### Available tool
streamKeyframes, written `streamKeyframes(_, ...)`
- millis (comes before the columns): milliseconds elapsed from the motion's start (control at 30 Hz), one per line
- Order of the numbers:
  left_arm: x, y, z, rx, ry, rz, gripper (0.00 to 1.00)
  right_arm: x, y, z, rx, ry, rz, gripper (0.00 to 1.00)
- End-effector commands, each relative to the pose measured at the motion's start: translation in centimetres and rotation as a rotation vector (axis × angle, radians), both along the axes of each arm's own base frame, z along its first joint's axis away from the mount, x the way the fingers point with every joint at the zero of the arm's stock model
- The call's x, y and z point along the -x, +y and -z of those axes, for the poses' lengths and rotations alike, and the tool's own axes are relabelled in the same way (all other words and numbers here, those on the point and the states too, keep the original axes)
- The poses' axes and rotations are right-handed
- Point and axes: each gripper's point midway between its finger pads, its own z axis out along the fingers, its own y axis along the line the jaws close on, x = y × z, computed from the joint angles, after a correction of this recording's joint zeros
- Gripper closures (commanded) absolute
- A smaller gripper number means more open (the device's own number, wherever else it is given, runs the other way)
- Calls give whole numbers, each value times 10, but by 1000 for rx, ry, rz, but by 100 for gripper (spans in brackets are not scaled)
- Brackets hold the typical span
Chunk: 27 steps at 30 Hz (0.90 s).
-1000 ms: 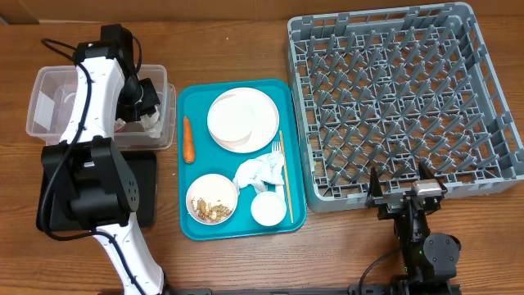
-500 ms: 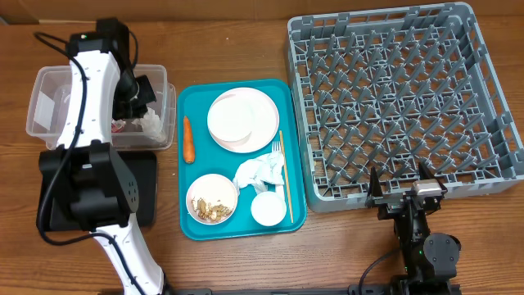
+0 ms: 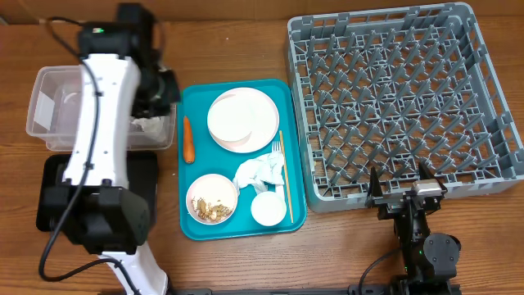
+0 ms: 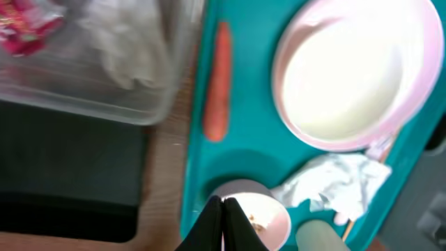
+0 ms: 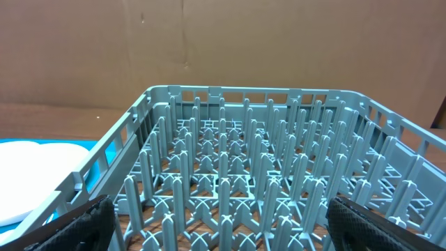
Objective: Sort waste into correct bins and load items into the dishwasher
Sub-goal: 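Reach the left gripper to the white tissue near the fork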
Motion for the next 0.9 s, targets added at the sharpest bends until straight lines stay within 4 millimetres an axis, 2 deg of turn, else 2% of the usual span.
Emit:
streamKeyframes(0, 9, -36, 5, -7, 15, 85, 96, 0, -1, 2, 0, -4, 2, 0)
streamKeyframes(133, 19, -78, 13, -24, 16, 207, 96, 0, -1, 2, 0, -4, 2, 0)
streamKeyframes(300, 32, -119, 13, -25, 5, 321, 96, 0, -1, 2, 0, -4, 2, 0)
streamKeyframes(433, 45, -139, 13, -25, 15, 381, 95, 0, -1, 2, 0, -4, 2, 0)
streamKeyframes(567, 51, -149, 13, -28, 15, 426, 81, 0, -1, 2, 0, -4, 2, 0)
streamKeyframes(667, 52, -150, 13, -30, 16, 464, 92, 0, -1, 2, 0, -4, 2, 0)
streamKeyframes(700, 52, -150, 13, -30, 16, 464, 92, 0, -1, 2, 0, -4, 2, 0)
streamKeyframes(800, 52, -150, 13, -29, 15, 463, 77, 0, -1, 2, 0, -4, 2, 0)
streamKeyframes(867, 49, -152, 13, -25, 0, 464, 62, 0, -1, 2, 0, -4, 2, 0)
